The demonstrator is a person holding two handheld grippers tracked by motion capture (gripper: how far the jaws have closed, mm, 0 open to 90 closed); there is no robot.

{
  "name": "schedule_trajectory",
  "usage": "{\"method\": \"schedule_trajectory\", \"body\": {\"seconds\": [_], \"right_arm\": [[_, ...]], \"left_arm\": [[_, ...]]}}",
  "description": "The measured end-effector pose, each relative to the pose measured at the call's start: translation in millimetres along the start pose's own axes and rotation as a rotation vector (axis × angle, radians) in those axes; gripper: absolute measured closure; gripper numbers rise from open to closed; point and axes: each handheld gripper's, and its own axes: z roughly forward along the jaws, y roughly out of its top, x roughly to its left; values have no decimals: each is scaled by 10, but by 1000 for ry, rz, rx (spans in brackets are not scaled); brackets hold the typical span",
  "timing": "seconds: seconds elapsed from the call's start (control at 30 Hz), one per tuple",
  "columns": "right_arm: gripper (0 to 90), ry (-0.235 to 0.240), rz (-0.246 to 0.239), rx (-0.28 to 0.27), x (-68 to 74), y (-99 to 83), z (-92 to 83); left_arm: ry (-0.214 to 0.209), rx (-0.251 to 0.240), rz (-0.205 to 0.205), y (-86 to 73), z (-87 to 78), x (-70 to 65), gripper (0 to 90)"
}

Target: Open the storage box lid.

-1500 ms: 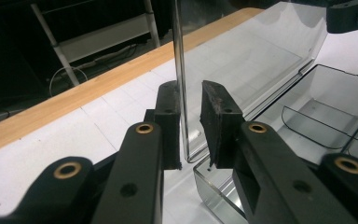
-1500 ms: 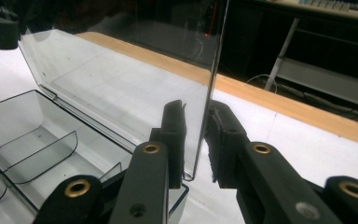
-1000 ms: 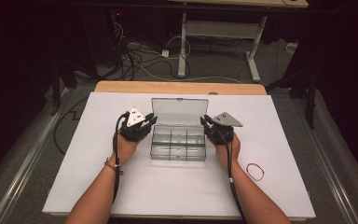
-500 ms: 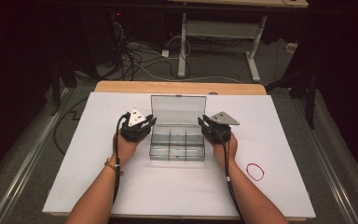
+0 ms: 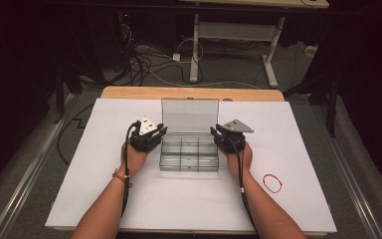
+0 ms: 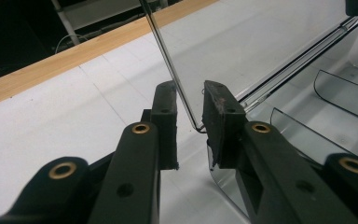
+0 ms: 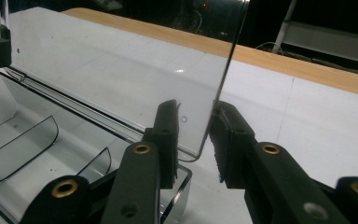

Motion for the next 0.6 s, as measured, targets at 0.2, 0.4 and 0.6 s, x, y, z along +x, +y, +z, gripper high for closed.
{"method": "schedule_trajectory", "body": {"seconds": [0.2, 0.4, 0.6], "right_arm": [[726, -6, -4, 5, 11, 0, -3], [719, -17, -18, 10, 24, 3, -5], [705, -38, -39, 10, 42, 7, 0]], "left_arm": [[8, 7, 29, 4, -5, 20, 735], [8, 6, 28, 0, -6, 22, 734], [11, 2, 17, -7, -2, 26, 727]]}}
